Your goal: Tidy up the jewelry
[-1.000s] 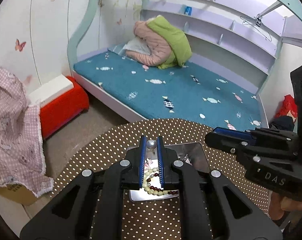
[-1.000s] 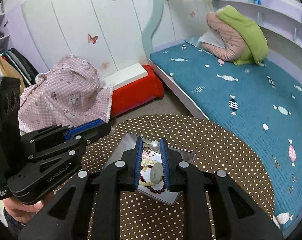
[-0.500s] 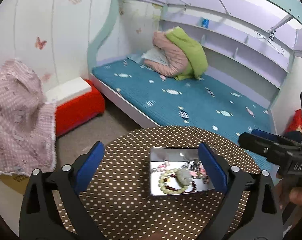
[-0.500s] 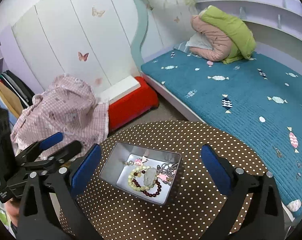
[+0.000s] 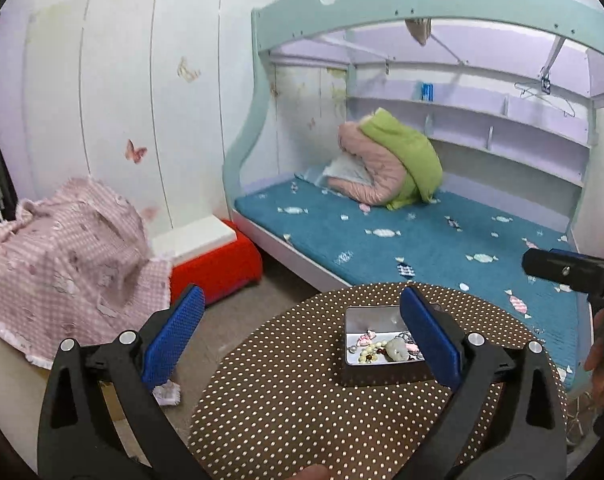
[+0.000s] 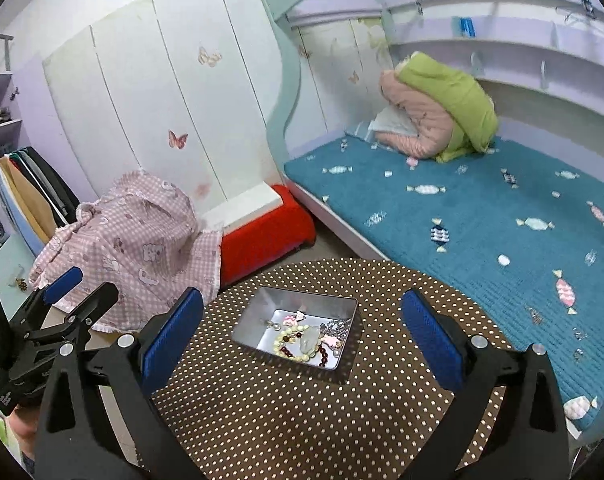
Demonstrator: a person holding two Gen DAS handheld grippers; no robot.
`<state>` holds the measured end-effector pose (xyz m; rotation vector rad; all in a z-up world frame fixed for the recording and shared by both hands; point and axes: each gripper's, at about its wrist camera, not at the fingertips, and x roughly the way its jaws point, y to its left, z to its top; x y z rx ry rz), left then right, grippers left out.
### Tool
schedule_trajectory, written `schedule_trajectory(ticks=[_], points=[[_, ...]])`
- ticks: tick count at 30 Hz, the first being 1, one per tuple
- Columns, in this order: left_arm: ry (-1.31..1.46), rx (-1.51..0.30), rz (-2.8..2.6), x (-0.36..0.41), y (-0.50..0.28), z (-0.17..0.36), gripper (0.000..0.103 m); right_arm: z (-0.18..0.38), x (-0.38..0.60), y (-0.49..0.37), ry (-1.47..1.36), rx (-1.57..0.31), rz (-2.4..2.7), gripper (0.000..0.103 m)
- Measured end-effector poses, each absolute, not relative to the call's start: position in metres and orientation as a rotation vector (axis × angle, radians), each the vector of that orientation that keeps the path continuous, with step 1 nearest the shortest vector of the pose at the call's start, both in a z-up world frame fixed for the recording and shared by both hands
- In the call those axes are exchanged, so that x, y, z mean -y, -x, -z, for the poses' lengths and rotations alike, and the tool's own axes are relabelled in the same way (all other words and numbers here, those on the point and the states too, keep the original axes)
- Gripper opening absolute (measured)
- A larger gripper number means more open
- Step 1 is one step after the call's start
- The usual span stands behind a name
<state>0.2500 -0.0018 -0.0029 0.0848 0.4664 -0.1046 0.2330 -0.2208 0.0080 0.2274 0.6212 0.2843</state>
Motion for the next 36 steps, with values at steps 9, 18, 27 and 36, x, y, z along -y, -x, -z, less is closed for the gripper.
schedule_trajectory(ticks=[9,18,27,36], points=[[-0.057,-0.37,0.096,-0.011,-0.166,-0.023,0.098,-0.044,0.221,-0.15,-0.156,-0.5,-0.246,0.096],[-0.035,-0.314,0.098,-0.015,-0.088,-0.032,0.098,-0.035,0.223,-0.068,-0.137,-0.414,-0.165,0.096],[-0.052,-0.296,0.063,-0.006,-0.036,-0.025,0.098,-0.019,0.206,-0.018,-0.124,-0.371,-0.097,0.096],[-0.062,-0.301,0.045,-0.004,0.0,-0.014,0.098,-0.002,0.174,0.004,-0.073,-0.363,-0.051,0.096]])
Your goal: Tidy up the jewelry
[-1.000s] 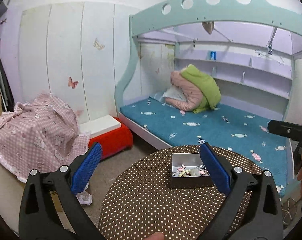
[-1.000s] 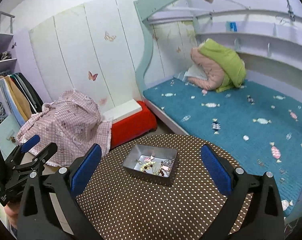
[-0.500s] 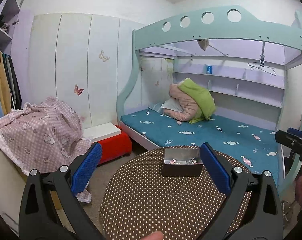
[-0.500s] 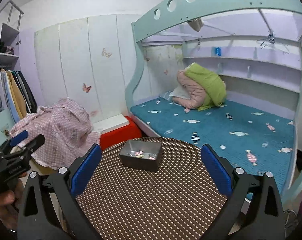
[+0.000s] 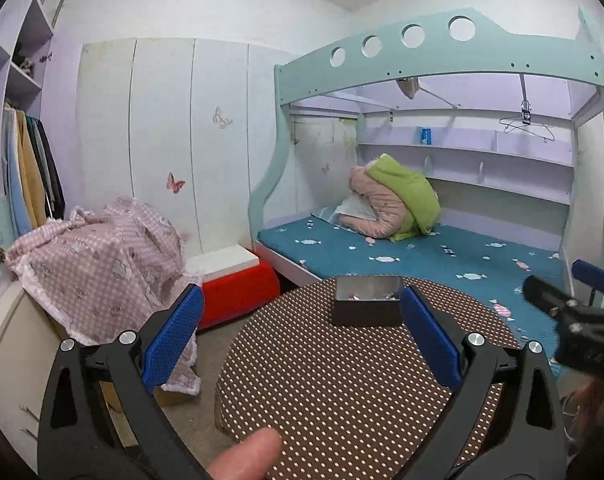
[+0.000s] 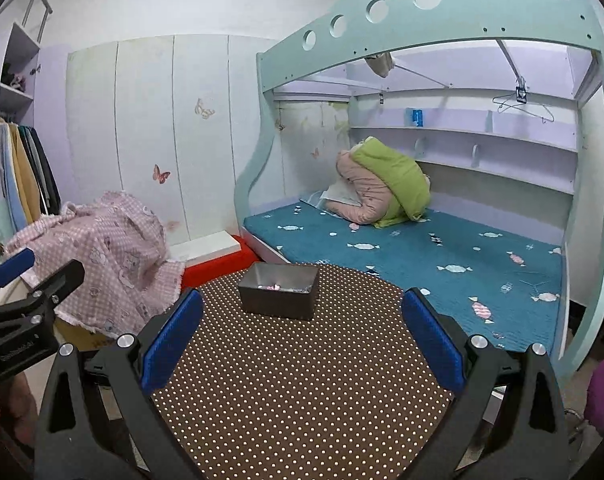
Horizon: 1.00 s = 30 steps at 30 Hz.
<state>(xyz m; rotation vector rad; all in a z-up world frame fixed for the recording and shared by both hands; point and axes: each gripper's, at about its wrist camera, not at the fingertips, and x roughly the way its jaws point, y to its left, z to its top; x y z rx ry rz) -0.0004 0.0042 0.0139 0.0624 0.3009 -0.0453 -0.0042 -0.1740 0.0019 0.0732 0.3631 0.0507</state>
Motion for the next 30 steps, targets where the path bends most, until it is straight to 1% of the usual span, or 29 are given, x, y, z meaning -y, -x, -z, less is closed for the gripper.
schedule_trajectory(ticks=[9,30], points=[[-0.052,-0.287,-0.023,-0.008,0.014,-0.01,0.098,0.016,0.165,0.007,-0.061,-0.391,-0.018,0.096],[-0.004,-0.339,-0.005,-0.011,0.008,-0.002,0.098,0.018,0.156,0.009,-0.044,-0.388,-0.005,0.096]])
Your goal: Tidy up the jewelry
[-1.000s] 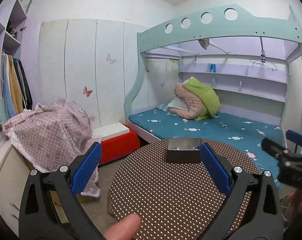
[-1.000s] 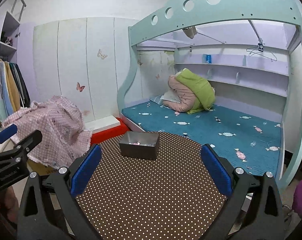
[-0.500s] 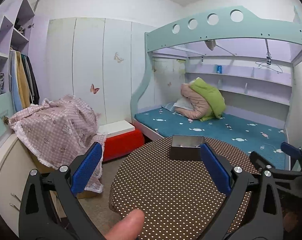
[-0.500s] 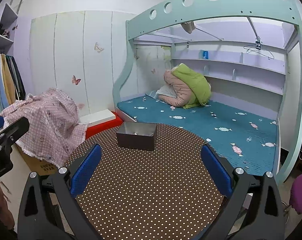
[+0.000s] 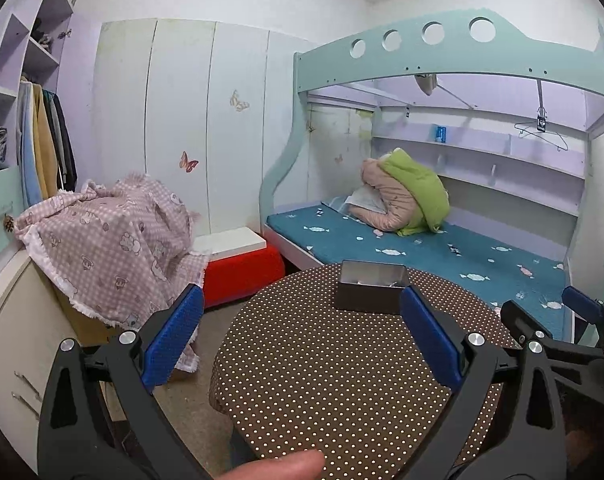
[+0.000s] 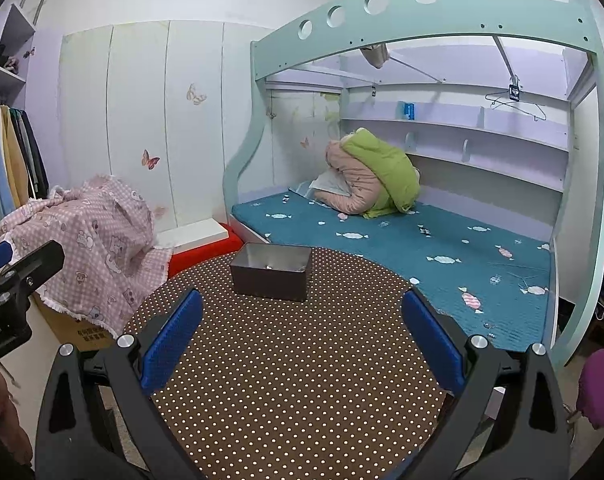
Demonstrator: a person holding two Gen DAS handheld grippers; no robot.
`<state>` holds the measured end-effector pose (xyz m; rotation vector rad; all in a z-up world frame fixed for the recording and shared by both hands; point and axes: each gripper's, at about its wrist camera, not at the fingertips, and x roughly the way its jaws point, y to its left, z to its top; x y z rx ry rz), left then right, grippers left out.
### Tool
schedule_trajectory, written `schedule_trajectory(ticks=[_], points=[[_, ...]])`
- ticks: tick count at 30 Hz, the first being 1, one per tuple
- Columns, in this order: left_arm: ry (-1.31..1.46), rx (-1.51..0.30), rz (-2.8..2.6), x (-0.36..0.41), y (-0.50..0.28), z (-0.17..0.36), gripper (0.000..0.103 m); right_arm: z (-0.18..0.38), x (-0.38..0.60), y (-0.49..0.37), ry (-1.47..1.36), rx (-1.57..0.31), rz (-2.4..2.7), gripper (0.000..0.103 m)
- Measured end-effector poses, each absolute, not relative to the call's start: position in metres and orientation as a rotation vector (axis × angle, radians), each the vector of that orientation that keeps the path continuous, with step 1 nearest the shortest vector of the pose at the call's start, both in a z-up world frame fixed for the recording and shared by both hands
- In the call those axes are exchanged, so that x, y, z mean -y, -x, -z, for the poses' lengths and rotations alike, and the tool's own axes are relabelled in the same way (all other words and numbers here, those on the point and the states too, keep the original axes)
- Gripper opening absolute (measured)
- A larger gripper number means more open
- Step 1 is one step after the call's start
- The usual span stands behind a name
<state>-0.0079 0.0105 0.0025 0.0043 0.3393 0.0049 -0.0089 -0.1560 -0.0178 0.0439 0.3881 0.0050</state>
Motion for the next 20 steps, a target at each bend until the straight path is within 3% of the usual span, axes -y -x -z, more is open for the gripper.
schedule_trajectory(ticks=[20], points=[[-0.028,-0.329,-0.028,-0.0074,0.0086,0.0003,0.098,0.0157,0.1559,0.0095,-0.05,-0.385,-0.014,0.096]])
